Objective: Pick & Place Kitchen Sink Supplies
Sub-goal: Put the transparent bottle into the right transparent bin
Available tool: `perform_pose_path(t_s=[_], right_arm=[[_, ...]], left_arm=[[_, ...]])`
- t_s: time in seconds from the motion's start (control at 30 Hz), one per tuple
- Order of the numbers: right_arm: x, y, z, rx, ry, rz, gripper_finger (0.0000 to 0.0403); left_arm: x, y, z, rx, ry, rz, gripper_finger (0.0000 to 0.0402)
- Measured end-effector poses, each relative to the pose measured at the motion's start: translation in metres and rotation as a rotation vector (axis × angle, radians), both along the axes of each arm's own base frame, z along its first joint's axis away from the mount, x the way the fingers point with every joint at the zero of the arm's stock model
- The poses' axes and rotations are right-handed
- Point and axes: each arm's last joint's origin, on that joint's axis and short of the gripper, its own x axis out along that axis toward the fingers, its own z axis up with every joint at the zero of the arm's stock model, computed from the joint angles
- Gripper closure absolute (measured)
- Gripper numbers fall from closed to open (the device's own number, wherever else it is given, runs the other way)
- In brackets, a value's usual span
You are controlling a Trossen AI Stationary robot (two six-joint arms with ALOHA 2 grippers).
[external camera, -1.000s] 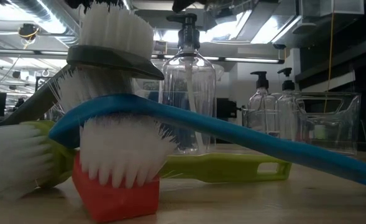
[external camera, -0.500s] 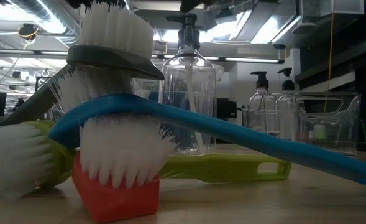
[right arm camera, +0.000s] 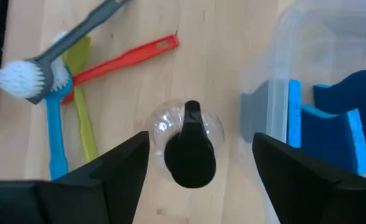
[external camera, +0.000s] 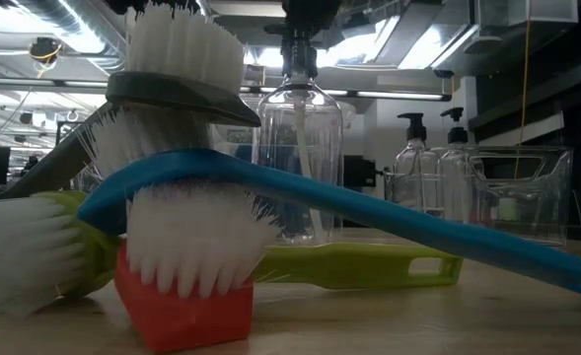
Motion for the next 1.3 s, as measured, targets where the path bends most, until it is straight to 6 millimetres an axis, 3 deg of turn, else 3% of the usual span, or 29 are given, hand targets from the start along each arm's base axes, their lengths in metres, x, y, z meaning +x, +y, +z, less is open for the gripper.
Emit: perform_pose_path(t_s=[0.27, 0.8, 1.3], right_arm=[[0.001, 0.000, -0.008, -0.007, 0.052, -0.013, 0.0150], [0.003, 0.001, -0.011, -0.008, 0.051, -0.006, 0.0295], [-0.004, -0.001, -0.007, -0.017, 0.081, 0.003, 0.0324]], left_arm=[[0.000, 0.000, 0.000, 0.000, 0.001, 0.000, 0.0206], [0.000, 0.000, 0.000, 0.008, -0.004, 0.015, 0.0208], [0.000, 0.000, 0.000, 0.005, -0.005, 0.017, 0.0206]])
